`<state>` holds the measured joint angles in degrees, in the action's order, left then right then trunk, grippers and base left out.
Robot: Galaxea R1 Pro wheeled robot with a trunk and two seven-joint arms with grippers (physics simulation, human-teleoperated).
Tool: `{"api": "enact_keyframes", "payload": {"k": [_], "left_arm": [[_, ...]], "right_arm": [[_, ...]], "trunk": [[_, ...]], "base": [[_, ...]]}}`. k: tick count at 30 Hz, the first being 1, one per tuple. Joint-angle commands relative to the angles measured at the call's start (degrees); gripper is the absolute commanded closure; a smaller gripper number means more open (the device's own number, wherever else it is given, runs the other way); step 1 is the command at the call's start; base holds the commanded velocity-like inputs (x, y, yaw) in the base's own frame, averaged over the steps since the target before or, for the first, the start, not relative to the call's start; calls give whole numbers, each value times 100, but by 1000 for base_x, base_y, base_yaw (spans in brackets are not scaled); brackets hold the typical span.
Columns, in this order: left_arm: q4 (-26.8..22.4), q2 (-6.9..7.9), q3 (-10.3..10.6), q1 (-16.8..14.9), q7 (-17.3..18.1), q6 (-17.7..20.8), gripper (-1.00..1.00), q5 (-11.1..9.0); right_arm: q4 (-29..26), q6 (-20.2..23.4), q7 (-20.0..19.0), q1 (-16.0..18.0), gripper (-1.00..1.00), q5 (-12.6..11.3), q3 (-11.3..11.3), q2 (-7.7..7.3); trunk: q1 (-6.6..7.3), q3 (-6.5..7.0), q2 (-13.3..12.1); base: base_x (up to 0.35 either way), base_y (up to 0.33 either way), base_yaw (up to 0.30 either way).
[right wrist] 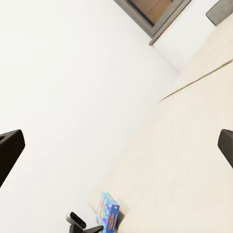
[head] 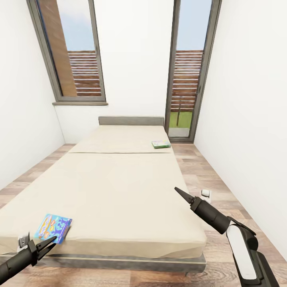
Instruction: Put all the toys in the child's room - the three board games (two on the bed and one on the table), the two jigsaw puzzles on the table, and the tennis ball on the table - inside the toy box on the table in the child's room.
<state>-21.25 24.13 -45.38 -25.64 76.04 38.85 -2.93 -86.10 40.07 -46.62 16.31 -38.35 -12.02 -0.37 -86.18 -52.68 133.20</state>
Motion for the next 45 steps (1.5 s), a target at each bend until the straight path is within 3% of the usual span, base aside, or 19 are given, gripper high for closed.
{"api": "enact_keyframes", "payload": {"k": [1,9,31,45], "left_arm": [[7,-14,-34,-37,-151,-89,100,28],[7,-14,-37,-37,-151,-89,100,27],[7,-14,-32,-37,-151,-89,100,26],[7,-14,-33,-37,-151,-89,100,28]], "right_arm": [[0,36,-5,4,-100,-24,-4,1],[3,36,-3,4,-100,-24,-2,2],[5,18,4,4,-100,-24,-2,10],[2,18,4,4,-100,-24,7,25]], "trunk": [[0,-5,1],[0,-5,1],[263,211,-480],[307,247,-561]], "base": [[0,0,0],[0,0,0],[0,0,0],[0,0,0]]}}
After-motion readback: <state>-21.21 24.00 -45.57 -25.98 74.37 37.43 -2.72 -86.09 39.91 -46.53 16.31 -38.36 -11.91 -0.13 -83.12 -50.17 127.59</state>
